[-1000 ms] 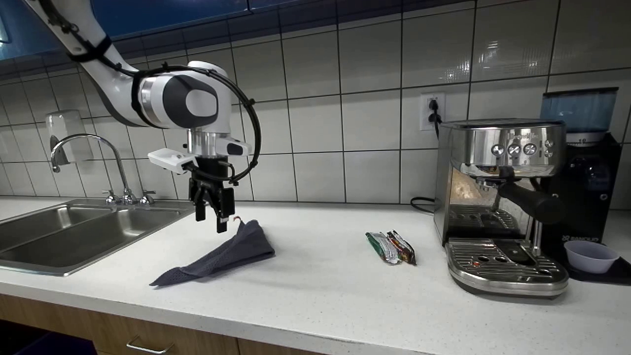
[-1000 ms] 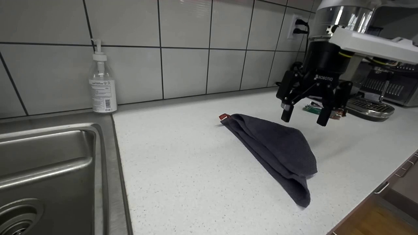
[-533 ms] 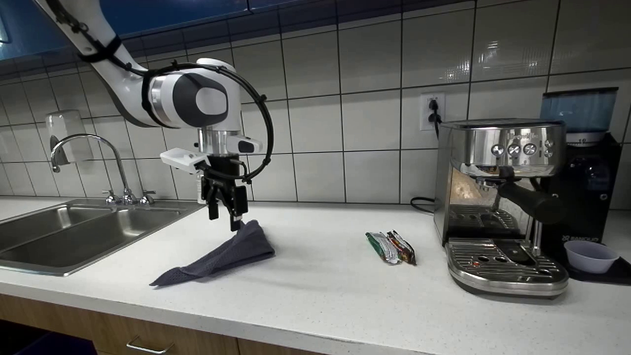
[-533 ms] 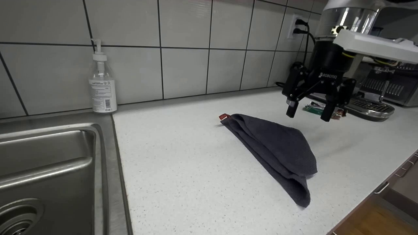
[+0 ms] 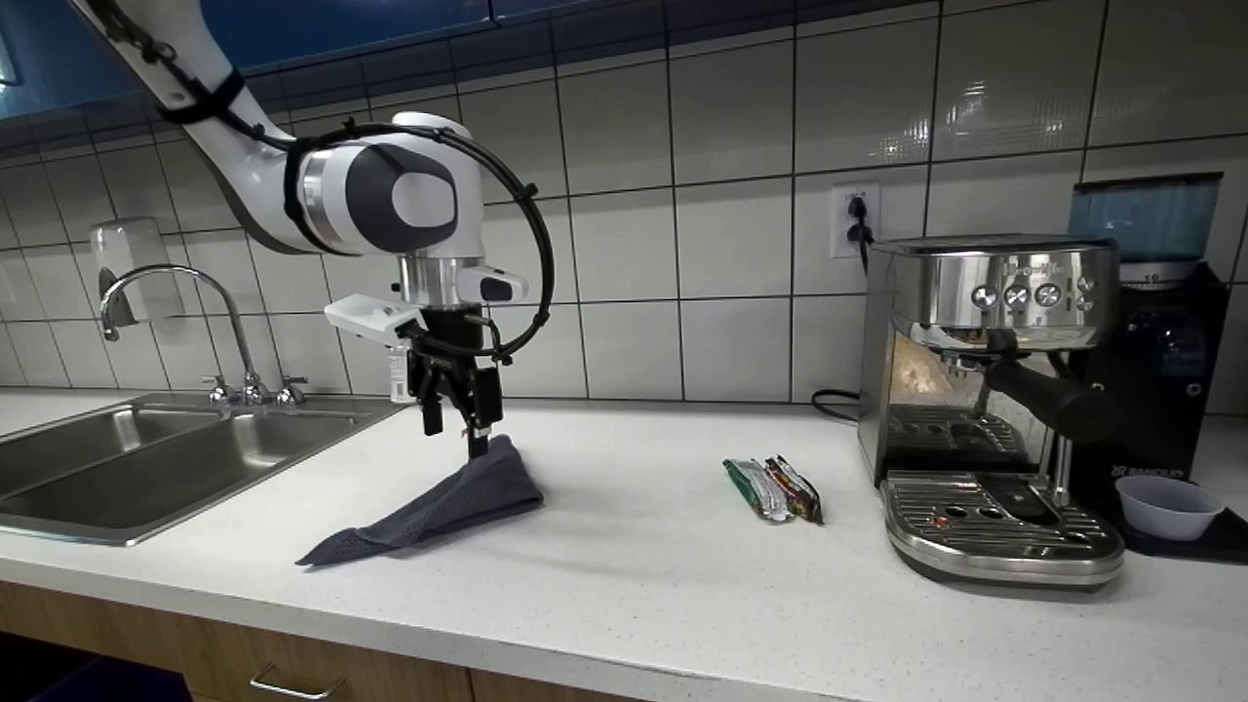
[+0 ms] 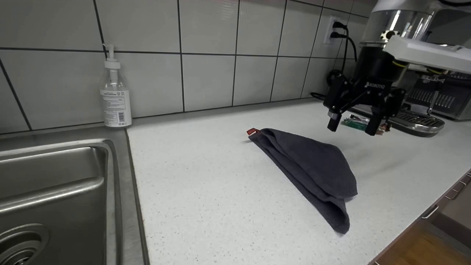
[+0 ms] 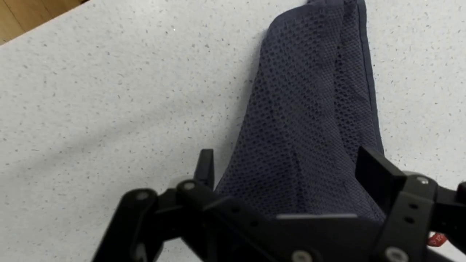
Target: Fold the grey towel twice in a triangular shape
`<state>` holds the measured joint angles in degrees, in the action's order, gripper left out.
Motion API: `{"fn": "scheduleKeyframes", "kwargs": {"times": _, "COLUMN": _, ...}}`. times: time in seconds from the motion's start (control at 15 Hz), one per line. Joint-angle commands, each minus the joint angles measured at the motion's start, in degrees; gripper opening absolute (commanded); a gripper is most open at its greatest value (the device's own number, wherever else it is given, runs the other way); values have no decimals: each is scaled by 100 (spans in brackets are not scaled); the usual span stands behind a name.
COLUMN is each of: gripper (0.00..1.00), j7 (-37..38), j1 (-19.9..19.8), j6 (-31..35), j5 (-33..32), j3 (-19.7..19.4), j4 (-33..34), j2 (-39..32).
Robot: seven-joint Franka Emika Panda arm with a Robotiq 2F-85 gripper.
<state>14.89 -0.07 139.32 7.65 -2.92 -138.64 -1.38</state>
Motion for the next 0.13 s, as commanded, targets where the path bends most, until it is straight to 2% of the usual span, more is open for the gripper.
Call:
{"fn": "scheduleKeyframes", "kwargs": {"times": 0.0, "gripper": 100, "j7": 2, "j1": -50, "j6": -13, "j5": -5, "j3": 48, "j4": 7, "j2": 2}}
{"fn": "scheduleKeyframes", "kwargs": {"times": 0.07, "gripper": 100, "j7": 2, "j1": -50, "j6": -12, "j5": -5, "j3": 48, "j4": 6, "j2": 2}}
